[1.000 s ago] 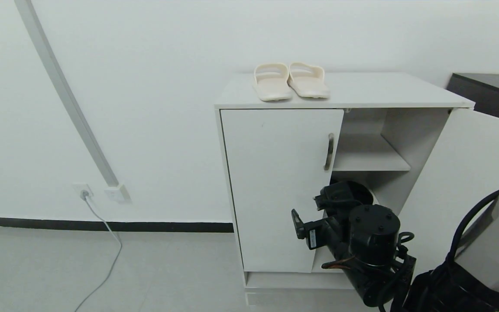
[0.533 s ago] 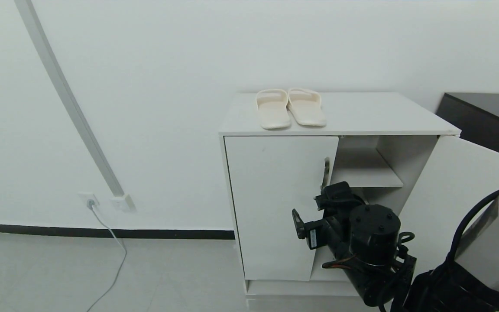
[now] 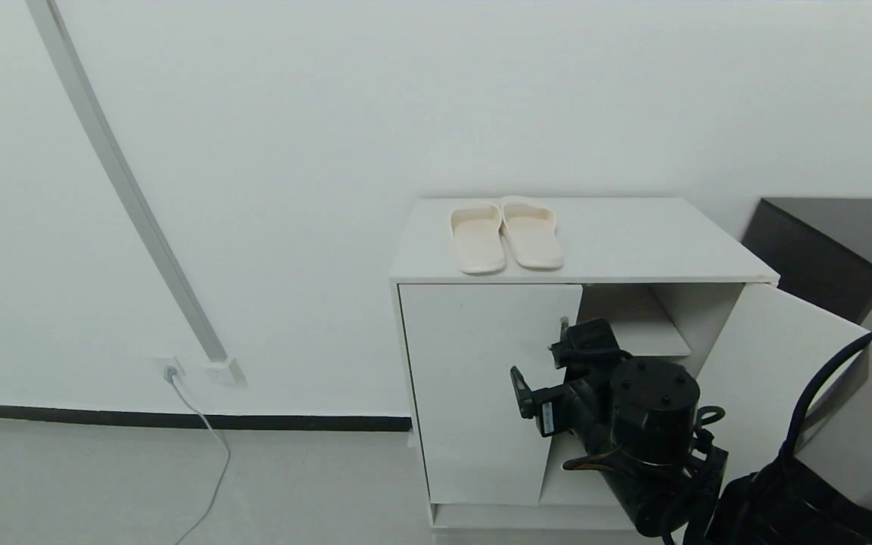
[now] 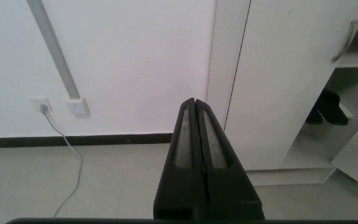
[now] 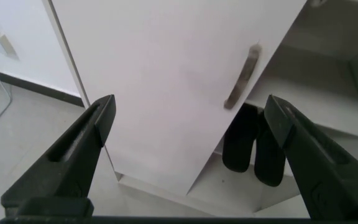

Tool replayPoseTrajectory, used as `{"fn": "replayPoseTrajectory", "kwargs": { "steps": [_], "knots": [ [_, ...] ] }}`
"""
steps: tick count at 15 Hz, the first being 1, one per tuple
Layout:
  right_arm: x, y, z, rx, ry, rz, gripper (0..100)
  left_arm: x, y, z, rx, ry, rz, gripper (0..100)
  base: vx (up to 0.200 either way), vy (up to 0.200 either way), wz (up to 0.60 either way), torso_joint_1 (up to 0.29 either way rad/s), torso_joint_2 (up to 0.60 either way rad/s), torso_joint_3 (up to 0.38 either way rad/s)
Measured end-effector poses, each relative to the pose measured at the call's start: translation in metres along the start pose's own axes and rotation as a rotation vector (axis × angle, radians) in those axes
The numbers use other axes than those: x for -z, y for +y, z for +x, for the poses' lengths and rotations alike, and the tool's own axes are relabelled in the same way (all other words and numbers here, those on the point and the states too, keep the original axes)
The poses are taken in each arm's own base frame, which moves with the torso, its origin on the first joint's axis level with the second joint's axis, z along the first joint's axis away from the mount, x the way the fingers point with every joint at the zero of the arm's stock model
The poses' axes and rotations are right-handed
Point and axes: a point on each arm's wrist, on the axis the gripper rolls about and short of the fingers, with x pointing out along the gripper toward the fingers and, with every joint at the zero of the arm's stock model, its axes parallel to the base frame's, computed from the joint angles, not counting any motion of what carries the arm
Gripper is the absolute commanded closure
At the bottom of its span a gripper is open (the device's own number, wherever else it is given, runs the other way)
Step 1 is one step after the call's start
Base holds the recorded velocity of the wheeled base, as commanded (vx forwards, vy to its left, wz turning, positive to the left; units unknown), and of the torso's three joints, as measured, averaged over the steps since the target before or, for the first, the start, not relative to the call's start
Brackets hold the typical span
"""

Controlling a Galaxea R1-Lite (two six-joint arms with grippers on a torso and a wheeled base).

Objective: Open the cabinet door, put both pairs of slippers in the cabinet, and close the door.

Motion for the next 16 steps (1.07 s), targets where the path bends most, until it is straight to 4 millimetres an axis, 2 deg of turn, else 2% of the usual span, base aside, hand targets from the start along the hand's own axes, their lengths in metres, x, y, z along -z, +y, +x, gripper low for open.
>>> {"fn": "replayPoseTrajectory", "kwargs": {
  "steps": [5,8,11,13,16],
  "knots": [
    [0.001,-0.002,-0.002,-0.027,-0.014,-0.007,0,0.000,0.000,0.000,-0.001,0.000,-0.002,100,0.000,0.000,0.00,0.256,-0.59,-0.330],
    [-0.007,0.002,0.004,-0.038,-0.027,-0.007,0,0.000,0.000,0.000,-0.001,0.000,-0.002,100,0.000,0.000,0.00,0.222,-0.48,-0.261],
    [-0.017,0.012,0.017,-0.043,0.104,0.014,0,0.000,0.000,0.000,-0.001,0.000,-0.001,100,0.000,0.000,0.00,0.089,-0.21,-0.108],
    [-0.034,0.020,0.024,-0.011,0.195,0.101,0,0.000,0.000,0.000,-0.001,0.000,-0.001,100,0.000,0.000,0.00,0.000,0.00,0.000],
    [-0.057,0.025,0.030,0.045,0.168,0.188,0,0.000,0.000,0.000,0.000,0.000,-0.001,100,0.000,0.000,0.00,0.000,0.00,0.000]
  ]
}}
